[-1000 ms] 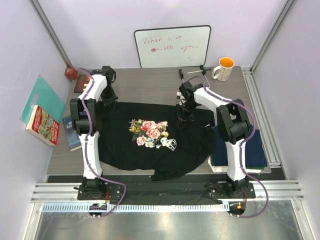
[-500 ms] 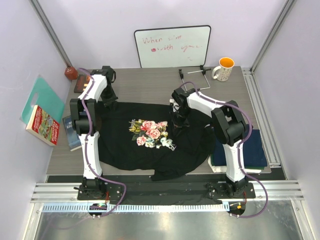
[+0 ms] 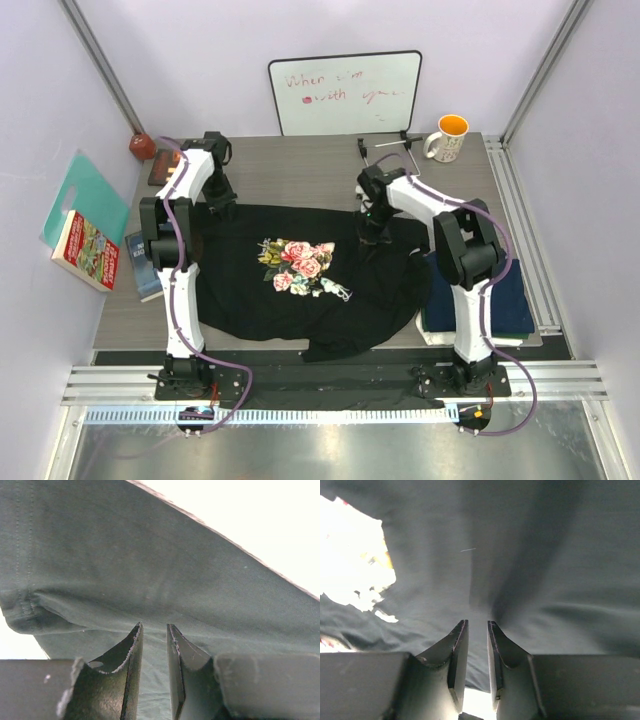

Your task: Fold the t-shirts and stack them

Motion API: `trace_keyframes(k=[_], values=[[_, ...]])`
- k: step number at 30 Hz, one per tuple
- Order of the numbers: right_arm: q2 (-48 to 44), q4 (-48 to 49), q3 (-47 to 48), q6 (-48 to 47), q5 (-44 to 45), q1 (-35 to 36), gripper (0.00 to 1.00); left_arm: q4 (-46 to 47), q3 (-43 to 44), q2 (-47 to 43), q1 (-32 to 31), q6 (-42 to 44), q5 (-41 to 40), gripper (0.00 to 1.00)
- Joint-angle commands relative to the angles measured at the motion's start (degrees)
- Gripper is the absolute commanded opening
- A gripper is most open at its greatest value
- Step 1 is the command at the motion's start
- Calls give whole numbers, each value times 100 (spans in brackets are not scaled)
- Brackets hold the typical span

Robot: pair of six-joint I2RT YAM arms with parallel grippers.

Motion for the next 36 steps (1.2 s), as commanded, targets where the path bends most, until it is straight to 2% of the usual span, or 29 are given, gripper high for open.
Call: trace_keyframes(k=[1, 10, 11, 14, 15, 20, 23, 30, 36], values=[[-366, -58, 202, 97, 515, -443, 28, 92, -23, -138, -22, 196, 229, 26], [-120, 320, -124, 219, 981, -752, 25, 188, -348, -217, -14, 354, 229, 25], [28, 285, -63, 220, 929, -752, 20, 206, -366, -209, -14, 372, 237, 16], [336, 215, 192, 211, 884, -761, 3, 214, -401, -121, -14, 389, 272, 10], [424, 171, 262, 211, 911, -752, 1, 223, -375, -86, -14, 389, 290, 9], [742, -22, 623, 150, 1139, -787, 1, 83, -252, 186, -14, 328, 203, 0], [812, -92, 728, 167, 1306, -918, 1, -22, -86, 362, -5, 223, 158, 0], [1023, -312, 1211, 237, 1578, -1287, 1, -471, 1073, 1021, -5, 55, 431, 0], [1409, -436, 1879, 176, 1579, -1420, 1, -366, 1110, 1136, -5, -208, 457, 0]])
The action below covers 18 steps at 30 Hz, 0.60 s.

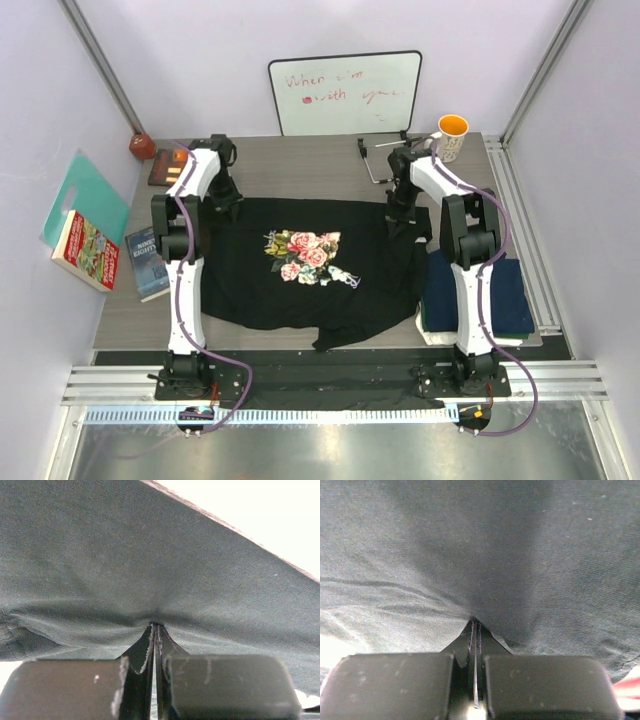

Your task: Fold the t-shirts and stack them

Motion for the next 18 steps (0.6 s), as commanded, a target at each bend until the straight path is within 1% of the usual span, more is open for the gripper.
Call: trace_keyframes(k=[1, 4, 12, 18], values=[[439, 214, 518, -62, 585, -130, 1, 150, 109, 227, 8, -278, 103, 0], [729, 161, 947, -63, 585, -218, 1, 203, 188, 350, 0, -428, 156, 0], [1494, 38, 2222, 166, 549, -315, 1, 230, 864, 772, 0, -674, 50, 0], [1819, 81, 2733, 263, 585, -359, 1, 476, 1427, 1123, -9, -1060, 173, 0]])
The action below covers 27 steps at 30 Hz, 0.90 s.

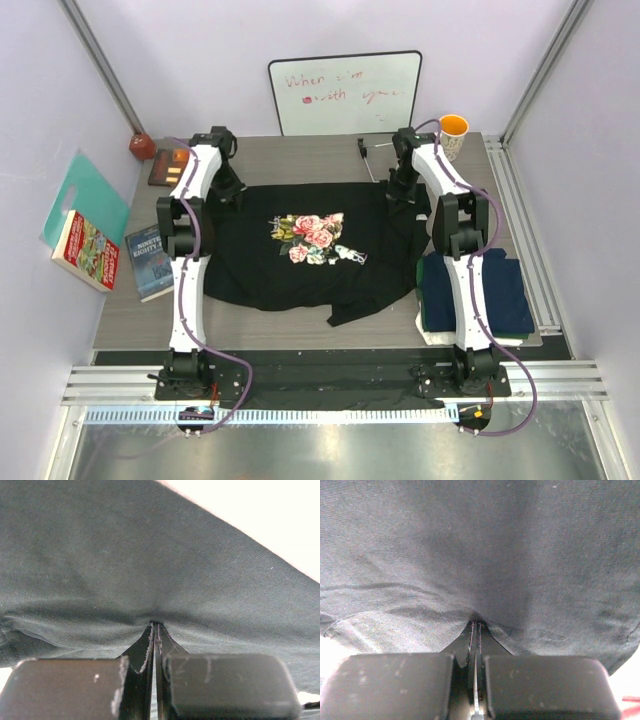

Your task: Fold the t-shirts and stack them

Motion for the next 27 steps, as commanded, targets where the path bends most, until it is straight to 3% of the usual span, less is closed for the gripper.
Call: trace_keyframes(k=[1, 7, 9, 10, 12, 16, 23, 27], values=[[499, 665, 231, 134, 475, -90, 1, 642, 378, 553, -9, -422, 75, 0], [430, 1034, 214, 20, 1, -178, 2, 905, 485, 598, -9, -484, 84, 0], [62, 1244, -109, 2, -70, -178, 10, 1089, 240, 380, -27, -441, 277, 1], [-149, 1620, -303, 11, -78, -178, 13, 1195, 99, 256, -27, -432, 277, 12], [-727, 1991, -820, 28, -105, -178, 17, 1606, -480, -51, -36, -423, 286, 19], [-1319, 2247, -964, 116, -367, -178, 22, 2197, -1325, -885, -36, -440, 304, 33], [-2698, 2371, -1701, 107, -509, -178, 25, 1996, -1580, -1563, -36, -327, 155, 33], [-3349, 2450, -2887, 178, -842, -169, 26, 1995, -2203, -2187, -36, -212, -91, 32]])
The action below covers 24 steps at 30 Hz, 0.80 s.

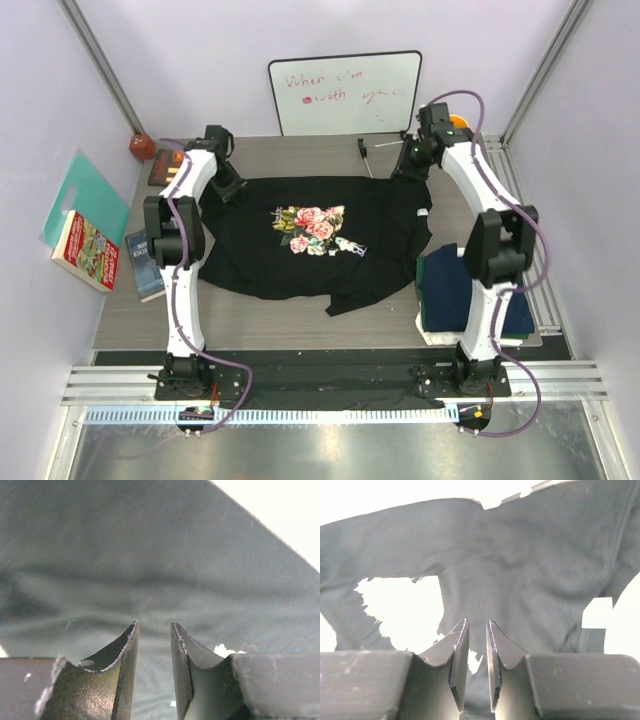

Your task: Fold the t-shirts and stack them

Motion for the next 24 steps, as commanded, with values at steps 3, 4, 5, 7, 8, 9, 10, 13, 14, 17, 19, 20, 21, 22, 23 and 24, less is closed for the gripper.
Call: trace_keyframes(k=[3, 4, 5, 7, 8, 9, 10, 13, 14, 17, 19, 20, 21, 22, 23, 24], values=[[-957, 299, -1506, 58, -496, 36, 25, 275, -1202, -1634, -9, 287, -437, 33], [-958, 317, -1638, 49, -522, 63, 25, 346, -1639, -1785, -9, 330, -473, 33], [-914, 343, -1848, 23, -558, 72, 25, 408, -1870, -1926, -9, 418, -525, 33], [-826, 352, -1946, -4, -628, 142, 24, 540, -2413, -2225, -1, 524, -491, 33], [-782, 361, -1999, -39, -637, 159, 24, 523, -2556, -2295, -1, 611, -334, 32], [-643, 344, -1982, -57, -715, 212, 24, 470, -2697, -2340, -9, 621, -306, 31], [-563, 335, -1956, -83, -751, 238, 24, 435, -2994, -2436, -1, 604, -297, 31], [-229, 326, -1719, -179, -725, 431, 24, 574, -3775, -2795, -1, 516, -306, 29], [-150, 335, -1527, -223, -699, 476, 24, 749, -3979, -2884, -1, 481, -323, 29], [228, 300, -1140, -215, -769, 590, 23, 944, -4560, -3122, 8, 401, -376, 29], [482, 273, -963, -171, -830, 617, 23, 962, -4807, -3175, 8, 375, -464, 29], [553, 291, -849, -162, -822, 634, 23, 988, -4877, -3219, 17, 366, -508, 28], [598, 299, -796, -145, -804, 643, 23, 988, -5000, -3228, 17, 366, -578, 25], [702, 299, -743, -153, -795, 634, 23, 997, -5053, -3254, 34, 349, -613, 24], [764, 308, -655, -162, -769, 643, 23, 1014, -5106, -3298, 35, 348, -640, 22], [809, 291, -628, -171, -743, 634, 22, 1006, -5193, -3289, 43, 348, -692, 15]])
